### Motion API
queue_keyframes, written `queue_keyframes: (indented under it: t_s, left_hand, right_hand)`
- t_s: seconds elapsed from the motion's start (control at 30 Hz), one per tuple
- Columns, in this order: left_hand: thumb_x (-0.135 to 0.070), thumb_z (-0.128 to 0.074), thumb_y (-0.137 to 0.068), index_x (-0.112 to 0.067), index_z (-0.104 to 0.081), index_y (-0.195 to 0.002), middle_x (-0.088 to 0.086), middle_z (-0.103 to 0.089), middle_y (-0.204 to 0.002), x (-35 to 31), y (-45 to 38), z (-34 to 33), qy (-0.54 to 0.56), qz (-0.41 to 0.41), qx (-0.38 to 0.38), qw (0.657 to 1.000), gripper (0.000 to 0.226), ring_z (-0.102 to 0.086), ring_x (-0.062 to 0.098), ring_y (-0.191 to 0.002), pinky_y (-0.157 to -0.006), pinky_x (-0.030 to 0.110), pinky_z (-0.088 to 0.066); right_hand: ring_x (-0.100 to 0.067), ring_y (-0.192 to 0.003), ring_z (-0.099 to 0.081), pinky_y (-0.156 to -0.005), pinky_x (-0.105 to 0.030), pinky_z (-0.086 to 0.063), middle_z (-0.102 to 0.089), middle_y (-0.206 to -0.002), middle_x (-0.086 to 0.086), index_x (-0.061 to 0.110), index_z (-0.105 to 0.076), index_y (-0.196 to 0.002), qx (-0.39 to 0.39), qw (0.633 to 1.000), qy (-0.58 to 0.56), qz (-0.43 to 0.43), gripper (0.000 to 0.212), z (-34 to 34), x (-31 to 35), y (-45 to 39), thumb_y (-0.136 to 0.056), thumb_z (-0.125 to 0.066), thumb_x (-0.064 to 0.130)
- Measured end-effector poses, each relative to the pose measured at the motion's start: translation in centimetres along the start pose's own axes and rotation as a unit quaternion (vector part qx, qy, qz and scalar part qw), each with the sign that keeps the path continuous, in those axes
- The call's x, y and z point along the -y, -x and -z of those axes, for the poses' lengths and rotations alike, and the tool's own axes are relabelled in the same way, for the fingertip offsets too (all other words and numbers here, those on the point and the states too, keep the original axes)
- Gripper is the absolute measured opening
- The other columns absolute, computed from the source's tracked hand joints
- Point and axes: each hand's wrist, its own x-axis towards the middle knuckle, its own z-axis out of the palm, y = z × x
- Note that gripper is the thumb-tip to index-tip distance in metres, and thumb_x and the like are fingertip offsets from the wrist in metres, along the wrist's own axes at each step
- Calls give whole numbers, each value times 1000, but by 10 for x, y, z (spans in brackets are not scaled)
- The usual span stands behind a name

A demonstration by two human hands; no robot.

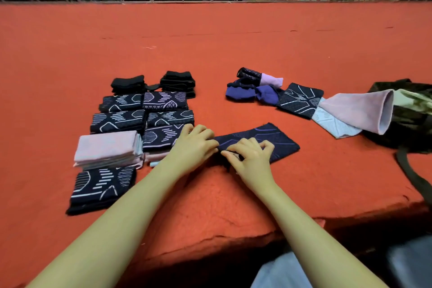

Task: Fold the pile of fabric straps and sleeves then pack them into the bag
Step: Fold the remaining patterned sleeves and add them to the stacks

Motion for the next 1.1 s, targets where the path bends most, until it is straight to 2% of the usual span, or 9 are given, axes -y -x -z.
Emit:
queue_keyframes:
  t_s: [0.17,0.33,0.4,0.5,0.6,0.7,0.93,1.03,1.1]
  left_hand:
    - [-32,-38,-79,-24,-71,-92,-7,-67,-90,-11,17,2,-4,5,43,999,37,-63,20,-84,-74,34,-25]
    - [-40,-36,-84,-20,-72,-91,-4,-69,-92,-51,7,-3,52,82,51,994,42,-65,23,-83,-76,36,-36]
    - [-50,-29,-84,-17,-70,-104,1,-68,-107,-71,-5,1,94,120,82,985,57,-62,27,-97,-82,40,-40]
    - [-61,-28,-90,-17,-36,-145,7,-33,-152,-94,-19,-2,102,176,221,954,70,-30,28,-137,-106,43,-22]
    - [-57,-36,-95,-20,-11,-153,10,-6,-160,-111,-30,-11,111,214,292,926,73,-6,33,-145,-115,46,-9]
    - [-54,-30,-98,-27,-11,-153,9,2,-160,-117,-37,-18,131,241,316,908,64,5,35,-146,-116,50,-1]
    - [-50,-23,-101,-45,-19,-148,-5,-6,-161,-88,-39,-20,104,119,320,934,48,4,33,-146,-112,60,1]
    - [-51,-22,-100,-44,-16,-149,-6,-9,-160,-76,-36,-17,35,49,296,953,50,-1,28,-147,-113,59,-3]
    - [-52,-22,-100,-42,-17,-149,-7,-8,-160,-79,-31,-17,65,43,308,948,51,1,25,-147,-115,59,-1]
  right_hand:
    - [-6,-80,-49,-77,-27,-11,-61,-77,15,32,-70,-75,45,998,7,-40,43,4,-1,9,-82,-40,62]
    - [-23,-90,-55,-75,-30,-16,-64,-92,6,23,-70,-92,0,991,74,-114,37,22,-37,1,-87,-39,42]
    - [-32,-98,-54,-82,-36,-23,-64,-105,-6,14,-68,-107,7,978,136,-159,41,27,-62,3,-86,-41,37]
    - [-37,-111,-47,-93,-44,-26,-56,-124,-14,8,-59,-123,42,950,184,-250,40,32,-84,10,-94,-47,31]
    - [-36,-121,-39,-97,-45,-23,-47,-135,-17,3,-50,-130,72,929,197,-305,44,29,-88,8,-97,-47,32]
    - [-34,-126,-35,-100,-45,-21,-40,-141,-17,0,-46,-128,95,912,225,-329,47,25,-87,3,-98,-42,36]
    - [-35,-124,-35,-99,-44,-21,-44,-135,-18,0,-51,-120,65,909,212,-352,40,29,-90,3,-93,-53,30]
    - [-37,-117,-40,-95,-43,-21,-50,-125,-18,0,-55,-111,3,930,163,-329,31,33,-87,11,-88,-60,20]
    - [-38,-109,-44,-90,-42,-22,-54,-112,-17,2,-56,-102,-44,947,117,-296,23,35,-84,15,-83,-63,12]
